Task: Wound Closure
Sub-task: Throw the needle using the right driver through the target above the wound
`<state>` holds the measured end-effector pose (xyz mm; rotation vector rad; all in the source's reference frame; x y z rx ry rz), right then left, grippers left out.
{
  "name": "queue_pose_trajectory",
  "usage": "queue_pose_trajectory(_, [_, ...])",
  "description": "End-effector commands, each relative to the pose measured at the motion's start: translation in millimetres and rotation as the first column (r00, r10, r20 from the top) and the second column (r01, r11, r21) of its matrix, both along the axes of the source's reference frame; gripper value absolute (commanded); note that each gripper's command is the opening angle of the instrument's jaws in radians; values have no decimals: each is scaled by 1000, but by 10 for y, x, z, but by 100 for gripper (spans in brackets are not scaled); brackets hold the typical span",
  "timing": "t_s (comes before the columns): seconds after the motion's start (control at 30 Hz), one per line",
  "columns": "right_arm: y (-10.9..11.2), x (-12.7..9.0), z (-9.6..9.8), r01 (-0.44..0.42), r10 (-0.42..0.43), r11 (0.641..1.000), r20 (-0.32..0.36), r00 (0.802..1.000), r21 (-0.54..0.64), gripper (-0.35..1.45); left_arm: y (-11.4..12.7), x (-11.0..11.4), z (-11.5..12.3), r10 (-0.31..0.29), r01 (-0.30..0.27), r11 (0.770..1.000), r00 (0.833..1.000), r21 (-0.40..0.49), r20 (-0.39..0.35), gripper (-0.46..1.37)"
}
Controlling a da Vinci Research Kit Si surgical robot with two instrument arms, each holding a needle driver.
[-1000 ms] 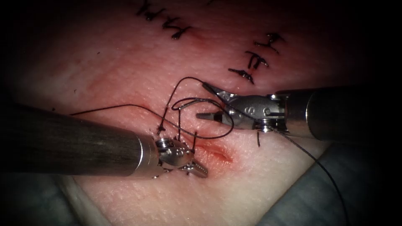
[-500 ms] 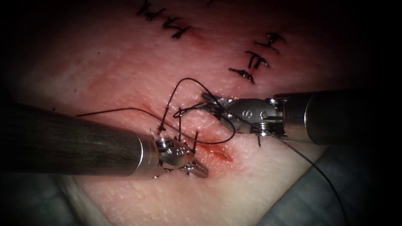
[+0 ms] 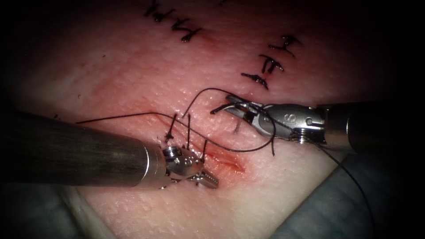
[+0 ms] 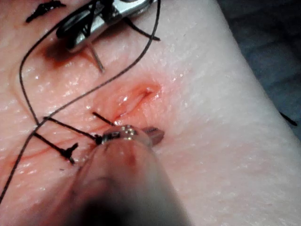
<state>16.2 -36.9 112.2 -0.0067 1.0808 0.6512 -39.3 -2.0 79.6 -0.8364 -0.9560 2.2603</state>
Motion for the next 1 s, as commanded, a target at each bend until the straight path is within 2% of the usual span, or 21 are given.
queue_pose_trajectory(0.03, [-3,0,6,-16,18,999,-42,999,41,-35,0,0,1,4,-4,1000,1000,6,8,-35])
queue_pose_trajectory(0.23, [-5,4,30,-40,64,987,-150,987,156,-35,-2,5,0,4,-4,1000,1000,10,8,-35])
queue_pose_trajectory(0.33, [-6,6,37,-46,80,982,-181,980,186,-35,-2,7,0,6,-6,1000,1000,10,8,-35])
queue_pose_trajectory(0.47, [-4,7,42,-55,101,974,-206,973,220,-35,-3,8,0,7,-7,1000,1000,10,9,-35])
queue_pose_trajectory(0.7, [-3,11,43,-62,161,938,-272,949,340,-35,-4,10,1,5,-5,1000,1000,13,7,-35])
queue_pose_trajectory(0.83, [-12,15,44,-58,201,889,-274,941,454,-35,-3,10,1,4,-4,1000,1000,13,10,-35])
queue_pose_trajectory(0.9, [-16,16,45,-52,222,865,-288,931,498,-35,-2,10,2,4,-4,1000,1000,13,10,-35])
queue_pose_trajectory(0.93, [-20,18,47,-46,246,841,-304,920,539,-35,-2,10,2,4,-4,1000,1000,13,10,-35])
queue_pose_trajectory(1.0, [-25,20,49,-38,259,822,-314,914,568,-35,-2,10,2,4,-4,1000,1000,13,10,-35])
